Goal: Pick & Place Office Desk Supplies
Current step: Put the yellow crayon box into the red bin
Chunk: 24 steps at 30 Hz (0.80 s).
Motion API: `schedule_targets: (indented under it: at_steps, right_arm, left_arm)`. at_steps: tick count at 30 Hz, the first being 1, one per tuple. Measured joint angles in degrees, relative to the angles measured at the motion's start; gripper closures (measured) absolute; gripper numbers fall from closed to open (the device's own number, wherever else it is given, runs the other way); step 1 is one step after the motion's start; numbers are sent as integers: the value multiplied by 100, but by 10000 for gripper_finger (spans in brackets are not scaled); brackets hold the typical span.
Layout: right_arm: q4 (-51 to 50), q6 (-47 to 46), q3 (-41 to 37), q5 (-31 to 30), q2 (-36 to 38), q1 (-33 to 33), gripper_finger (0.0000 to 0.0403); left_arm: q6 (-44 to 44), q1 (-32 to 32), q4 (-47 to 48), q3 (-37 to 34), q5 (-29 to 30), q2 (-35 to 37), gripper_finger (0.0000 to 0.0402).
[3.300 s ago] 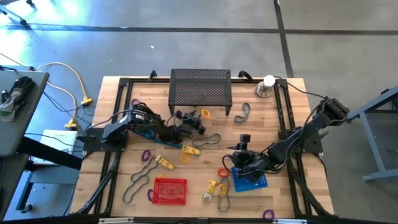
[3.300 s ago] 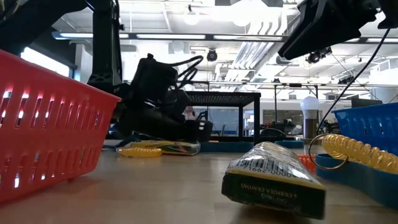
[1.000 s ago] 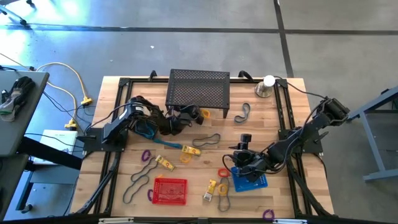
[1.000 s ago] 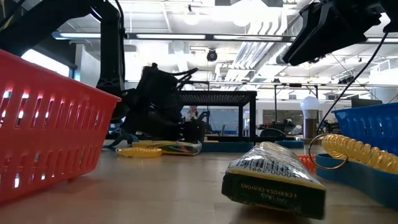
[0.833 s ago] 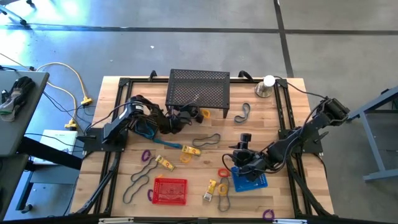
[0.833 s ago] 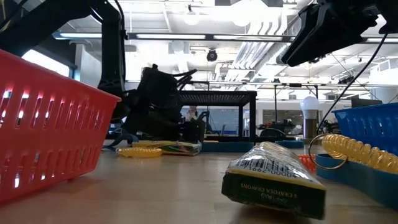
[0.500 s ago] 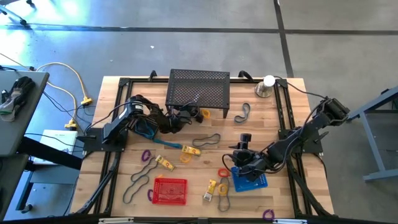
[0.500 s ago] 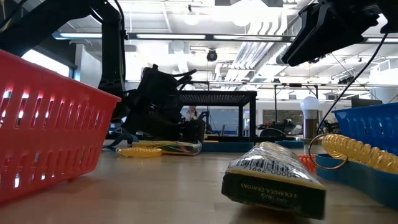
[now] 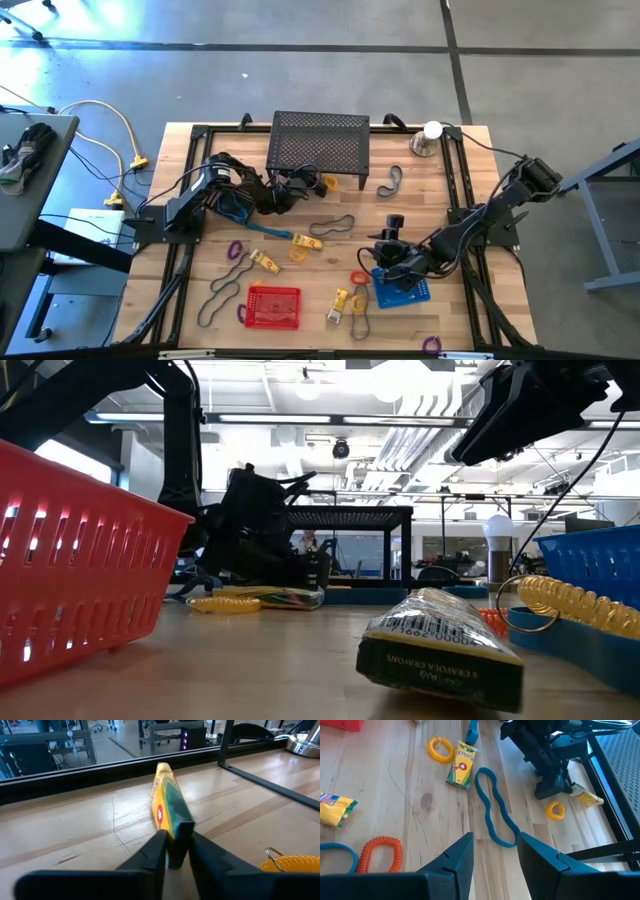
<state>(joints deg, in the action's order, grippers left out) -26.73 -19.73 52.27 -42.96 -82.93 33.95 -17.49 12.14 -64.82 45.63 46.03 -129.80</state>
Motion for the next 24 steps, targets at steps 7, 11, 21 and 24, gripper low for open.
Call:
schedule_targets:
  at_steps: [7,11,21,24]
  right_arm:
    - [43,-22,0,6,0,0,263]
    - [46,-22,0,74,2,0,263]
    - [61,-105,0,142,2,5,263]
    - [84,-142,0,170,2,7,263]
  left_arm:
    - [32,-35,-7,2,47,0,380]
    - [113,-100,-70,4,89,-1,377]
    - [1136,-737,-529,-15,451,151,377]
    - [1453,-944,-511,-17,559,249,377]
